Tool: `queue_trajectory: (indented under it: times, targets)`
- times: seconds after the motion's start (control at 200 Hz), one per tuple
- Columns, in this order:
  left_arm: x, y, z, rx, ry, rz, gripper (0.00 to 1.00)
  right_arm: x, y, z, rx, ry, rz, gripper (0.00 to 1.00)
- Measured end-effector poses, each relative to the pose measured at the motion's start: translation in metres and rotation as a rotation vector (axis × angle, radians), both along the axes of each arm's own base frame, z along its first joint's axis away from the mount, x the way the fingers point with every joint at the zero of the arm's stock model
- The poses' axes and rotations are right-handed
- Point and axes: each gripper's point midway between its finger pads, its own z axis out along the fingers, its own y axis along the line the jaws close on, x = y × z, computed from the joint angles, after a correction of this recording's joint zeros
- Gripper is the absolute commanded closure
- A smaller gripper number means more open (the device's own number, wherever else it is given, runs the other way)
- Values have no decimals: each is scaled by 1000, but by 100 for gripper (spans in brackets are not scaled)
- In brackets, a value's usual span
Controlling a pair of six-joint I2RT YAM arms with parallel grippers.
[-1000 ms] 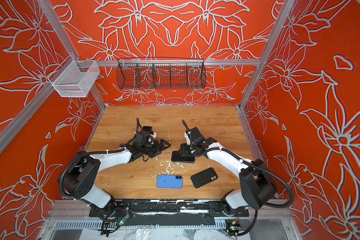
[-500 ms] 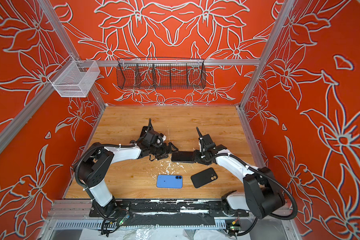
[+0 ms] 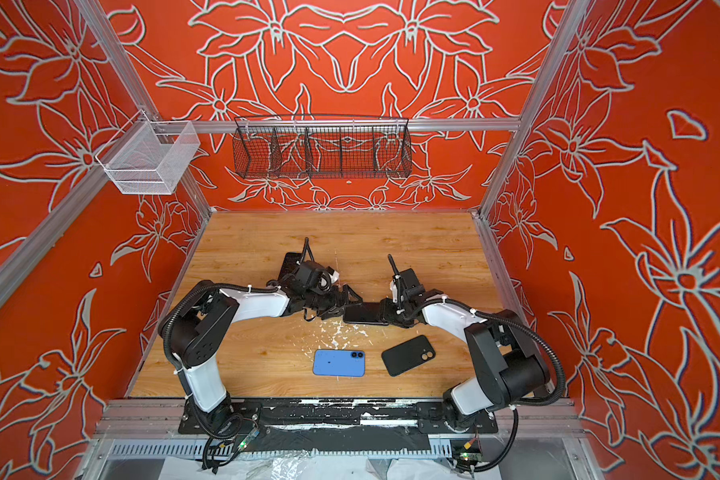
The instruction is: Put the phone into the phone case
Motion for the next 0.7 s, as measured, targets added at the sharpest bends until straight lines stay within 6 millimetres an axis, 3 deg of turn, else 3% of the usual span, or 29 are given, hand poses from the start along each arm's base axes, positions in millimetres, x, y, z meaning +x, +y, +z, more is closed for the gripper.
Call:
queue_trajectory:
  times: [0.57, 0.701]
  targets:
    - [11, 6, 3, -30, -33, 80, 0, 37, 6, -7, 41, -101, -28, 45]
    - [11, 11, 4, -37, -51, 110, 4, 44, 9, -6, 55, -131, -28, 45]
